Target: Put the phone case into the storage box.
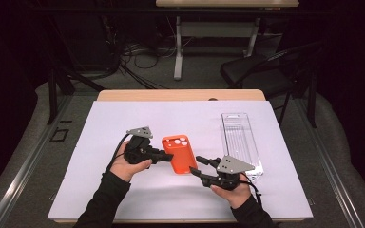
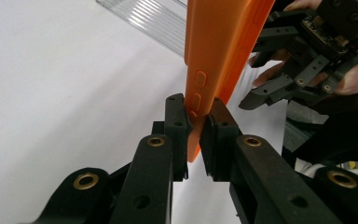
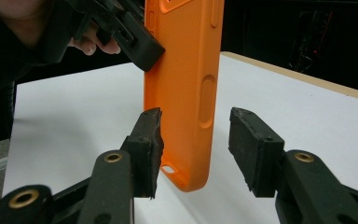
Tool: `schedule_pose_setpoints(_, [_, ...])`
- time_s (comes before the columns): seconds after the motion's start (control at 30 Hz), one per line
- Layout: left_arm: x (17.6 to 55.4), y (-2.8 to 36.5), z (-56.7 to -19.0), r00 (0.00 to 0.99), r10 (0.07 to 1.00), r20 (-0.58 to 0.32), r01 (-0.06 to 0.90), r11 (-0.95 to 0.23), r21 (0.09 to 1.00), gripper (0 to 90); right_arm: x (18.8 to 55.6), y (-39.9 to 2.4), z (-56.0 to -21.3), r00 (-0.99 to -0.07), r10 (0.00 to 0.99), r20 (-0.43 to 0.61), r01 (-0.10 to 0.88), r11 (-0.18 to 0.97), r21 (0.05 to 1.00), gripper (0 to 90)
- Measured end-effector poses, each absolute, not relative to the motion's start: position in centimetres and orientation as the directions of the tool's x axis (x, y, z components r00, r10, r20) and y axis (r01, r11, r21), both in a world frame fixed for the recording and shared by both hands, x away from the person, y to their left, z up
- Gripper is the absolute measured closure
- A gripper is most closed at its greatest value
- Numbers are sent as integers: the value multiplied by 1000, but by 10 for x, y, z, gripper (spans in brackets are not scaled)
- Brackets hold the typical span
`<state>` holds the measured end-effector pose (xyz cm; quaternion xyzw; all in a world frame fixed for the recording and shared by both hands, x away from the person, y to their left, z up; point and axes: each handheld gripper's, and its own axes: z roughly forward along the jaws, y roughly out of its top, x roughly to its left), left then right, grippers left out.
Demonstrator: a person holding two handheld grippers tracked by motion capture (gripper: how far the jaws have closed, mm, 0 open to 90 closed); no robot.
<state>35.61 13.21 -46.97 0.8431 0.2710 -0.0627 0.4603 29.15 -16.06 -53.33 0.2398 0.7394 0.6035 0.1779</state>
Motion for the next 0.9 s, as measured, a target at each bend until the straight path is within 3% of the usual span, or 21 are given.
schedule_pose_setpoints(0.9, [347,124,-467,788,546,-286,566,-459,685,819,288,-158,-528,-790,611,-54,110,228,968,444])
